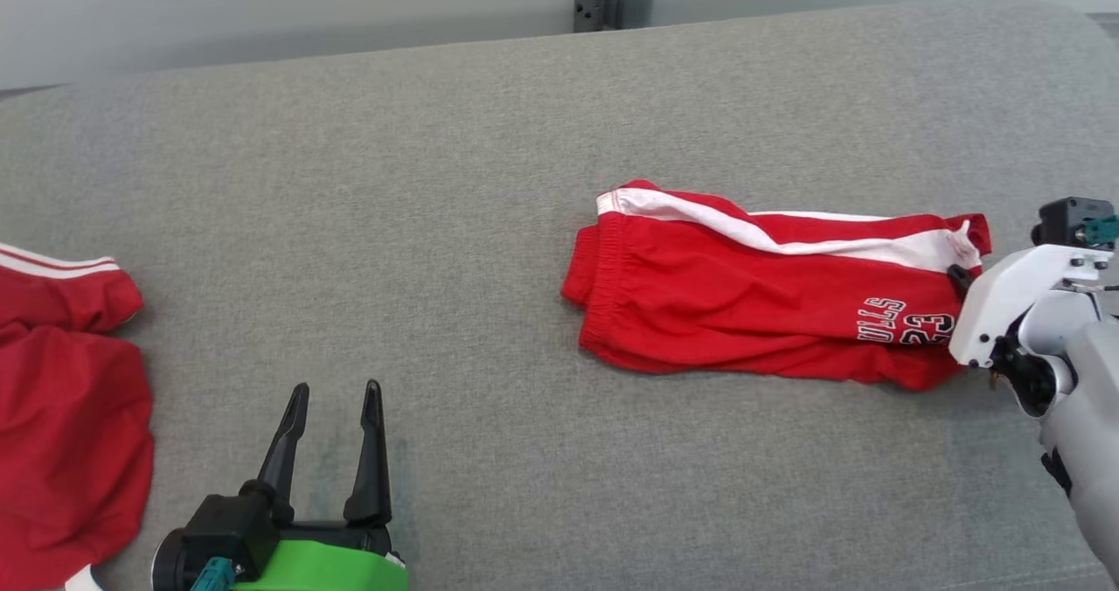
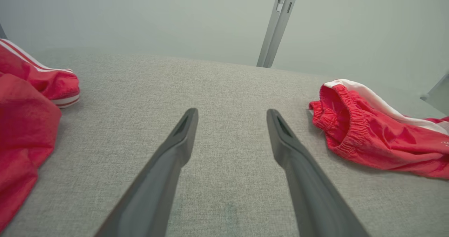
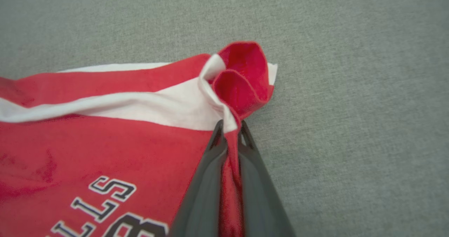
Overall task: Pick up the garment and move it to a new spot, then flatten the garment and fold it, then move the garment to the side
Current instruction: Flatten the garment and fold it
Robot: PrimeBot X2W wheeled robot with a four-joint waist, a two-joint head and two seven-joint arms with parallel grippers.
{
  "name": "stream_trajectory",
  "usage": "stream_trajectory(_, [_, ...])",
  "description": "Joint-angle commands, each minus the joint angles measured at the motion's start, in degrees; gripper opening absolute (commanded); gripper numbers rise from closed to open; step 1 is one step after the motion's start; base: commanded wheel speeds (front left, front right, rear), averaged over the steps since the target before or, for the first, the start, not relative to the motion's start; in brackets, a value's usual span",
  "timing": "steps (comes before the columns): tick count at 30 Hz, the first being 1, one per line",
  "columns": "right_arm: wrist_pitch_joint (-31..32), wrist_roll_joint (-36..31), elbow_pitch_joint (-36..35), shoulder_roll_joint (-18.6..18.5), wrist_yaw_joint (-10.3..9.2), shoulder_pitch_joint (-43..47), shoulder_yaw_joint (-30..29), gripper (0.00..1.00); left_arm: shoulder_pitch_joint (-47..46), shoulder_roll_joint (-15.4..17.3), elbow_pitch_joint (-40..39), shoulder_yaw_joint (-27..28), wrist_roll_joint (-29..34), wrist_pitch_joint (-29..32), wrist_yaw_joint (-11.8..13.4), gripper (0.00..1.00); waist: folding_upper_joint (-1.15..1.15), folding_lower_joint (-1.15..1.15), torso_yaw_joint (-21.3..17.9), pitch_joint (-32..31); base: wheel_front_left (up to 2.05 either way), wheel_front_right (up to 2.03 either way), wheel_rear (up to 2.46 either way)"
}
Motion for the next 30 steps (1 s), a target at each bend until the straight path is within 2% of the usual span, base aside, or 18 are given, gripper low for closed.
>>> stream_trajectory(1, [-1.1,0.7,0.2,-0.8,-0.10,0.5,-1.5,0.00,0.7,0.1,-0.2,0.1,0.4,0.0,-0.4,1.00,0.00,0.00,-3.0,-2.3,0.00,0.00,0.00])
stream_trajectory(7, [-2.6,0.0,2.5,-4.5,-0.09,-1.6,-6.7,0.00,-0.1,0.1,-0.4,-1.1,0.0,0.0,-0.6,1.00,0.00,0.00,-2.5,-1.8,0.00,0.00,0.00])
stream_trajectory(11, [-3.0,-1.6,1.8,-4.3,-0.08,-3.0,-7.8,0.00,0.4,0.1,-0.3,-1.2,-0.1,0.0,-0.6,1.00,0.00,0.00,-2.0,-1.6,0.00,0.00,0.00])
stream_trajectory(14, [-2.8,-3.0,-0.4,-1.6,-0.08,-3.3,-7.2,0.00,0.7,0.1,-0.5,-0.8,-0.5,0.0,0.0,1.00,0.00,0.00,-1.7,-1.5,0.00,0.00,0.00])
stream_trajectory(23, [-4.2,-7.3,-8.7,13.3,-0.07,0.5,-3.9,0.00,1.1,0.1,0.0,-1.8,-0.6,0.0,0.7,1.00,0.00,0.00,-1.4,-2.1,0.00,0.00,0.00])
stream_trajectory(27, [-4.0,-8.0,-11.9,16.7,-0.07,3.0,-3.0,0.00,0.7,0.1,0.3,-1.8,-0.2,0.0,0.4,1.00,0.00,0.00,-0.7,-2.4,0.00,0.00,0.00])
stream_trajectory(30, [-3.1,-7.6,-13.8,17.3,-0.07,4.1,-3.2,0.00,0.6,0.1,0.4,-2.0,-0.3,0.0,0.5,1.00,0.00,0.00,-0.2,-2.4,0.00,0.00,0.00])
